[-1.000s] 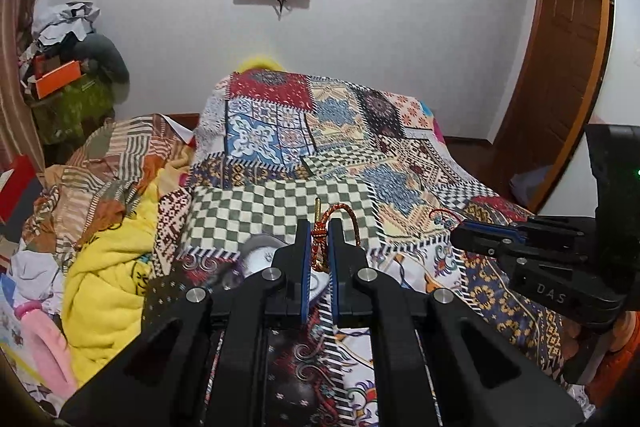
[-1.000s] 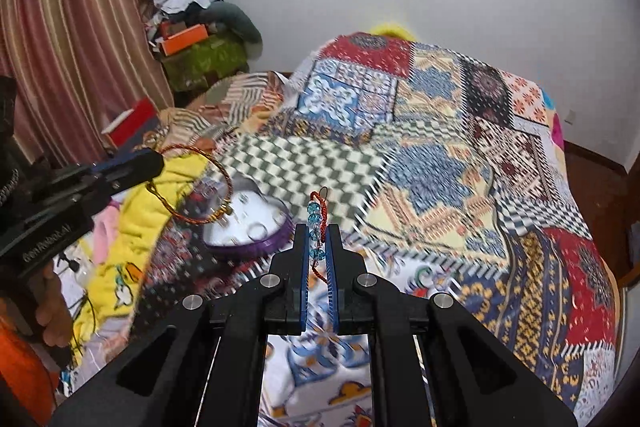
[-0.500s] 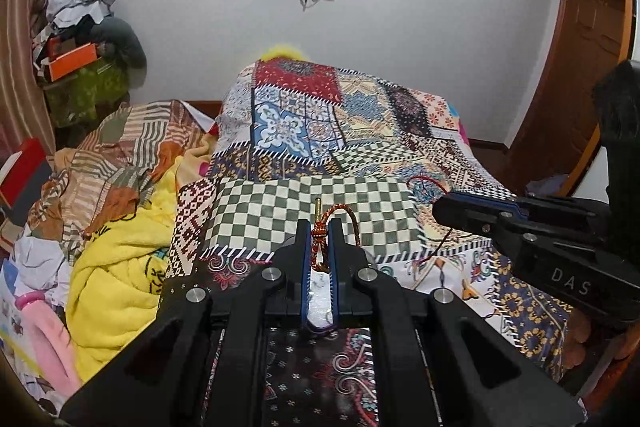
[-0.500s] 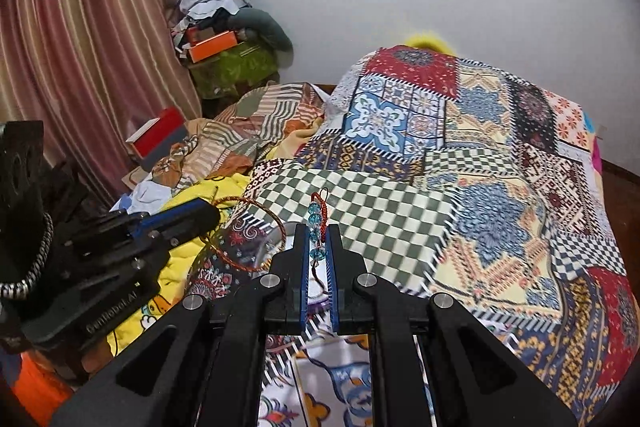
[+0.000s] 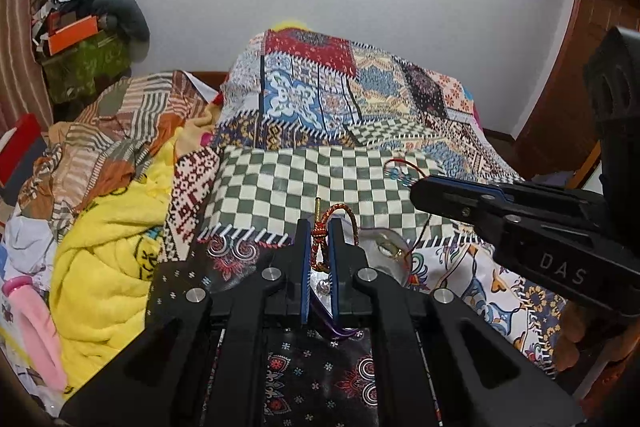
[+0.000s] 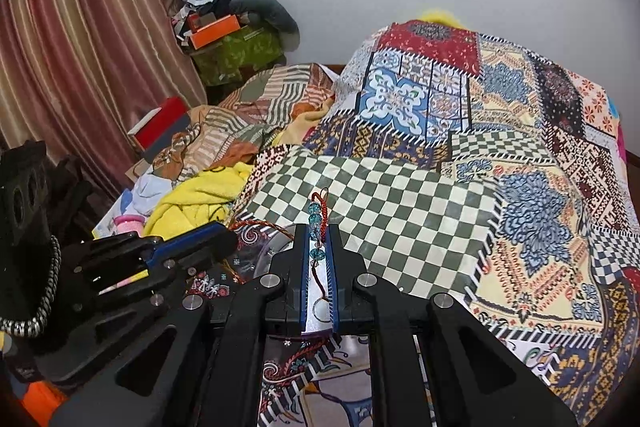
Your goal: Organize jewelry
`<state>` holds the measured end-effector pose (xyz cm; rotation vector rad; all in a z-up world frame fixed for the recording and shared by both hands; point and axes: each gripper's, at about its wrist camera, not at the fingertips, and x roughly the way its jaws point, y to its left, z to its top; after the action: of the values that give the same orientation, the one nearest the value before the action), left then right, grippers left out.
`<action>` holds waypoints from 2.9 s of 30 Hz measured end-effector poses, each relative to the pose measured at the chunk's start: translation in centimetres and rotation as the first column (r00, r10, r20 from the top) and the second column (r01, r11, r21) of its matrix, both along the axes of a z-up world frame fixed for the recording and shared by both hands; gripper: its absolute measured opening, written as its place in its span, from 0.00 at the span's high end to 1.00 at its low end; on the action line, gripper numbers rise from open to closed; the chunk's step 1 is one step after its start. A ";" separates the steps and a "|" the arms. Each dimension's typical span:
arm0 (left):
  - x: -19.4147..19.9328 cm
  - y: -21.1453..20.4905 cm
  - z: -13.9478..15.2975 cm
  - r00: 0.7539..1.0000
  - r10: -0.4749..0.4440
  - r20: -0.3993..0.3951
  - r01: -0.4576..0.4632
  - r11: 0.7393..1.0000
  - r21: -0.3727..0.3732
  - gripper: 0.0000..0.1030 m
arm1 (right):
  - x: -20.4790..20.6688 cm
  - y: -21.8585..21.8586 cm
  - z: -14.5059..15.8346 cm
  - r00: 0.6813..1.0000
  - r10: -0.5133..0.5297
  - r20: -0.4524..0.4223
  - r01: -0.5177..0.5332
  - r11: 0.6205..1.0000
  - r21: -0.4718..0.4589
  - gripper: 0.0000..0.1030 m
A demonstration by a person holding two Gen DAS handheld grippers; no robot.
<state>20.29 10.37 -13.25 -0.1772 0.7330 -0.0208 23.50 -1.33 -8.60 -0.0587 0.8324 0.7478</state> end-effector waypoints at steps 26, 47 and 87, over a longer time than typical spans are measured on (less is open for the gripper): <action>1.1 -0.5 -3.1 0.995 -0.007 -0.103 0.007 1.000 -0.006 0.90 | 0.9 0.7 -4.7 0.993 0.020 -0.115 -0.032 0.994 -0.104 0.93; -3.9 -0.4 5.2 0.997 0.047 0.061 -0.050 0.998 0.042 0.71 | -3.5 -2.8 4.3 0.998 -0.025 0.056 0.024 1.000 0.006 0.79; -24.6 -6.5 18.8 0.796 0.093 0.598 -0.211 0.969 0.130 0.01 | -21.7 -9.6 16.3 0.785 -0.306 0.540 0.174 0.944 0.282 0.01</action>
<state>-4.35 3.91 5.55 -0.0370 0.0882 0.1455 1.81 -10.96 7.72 0.0189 0.1604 0.5248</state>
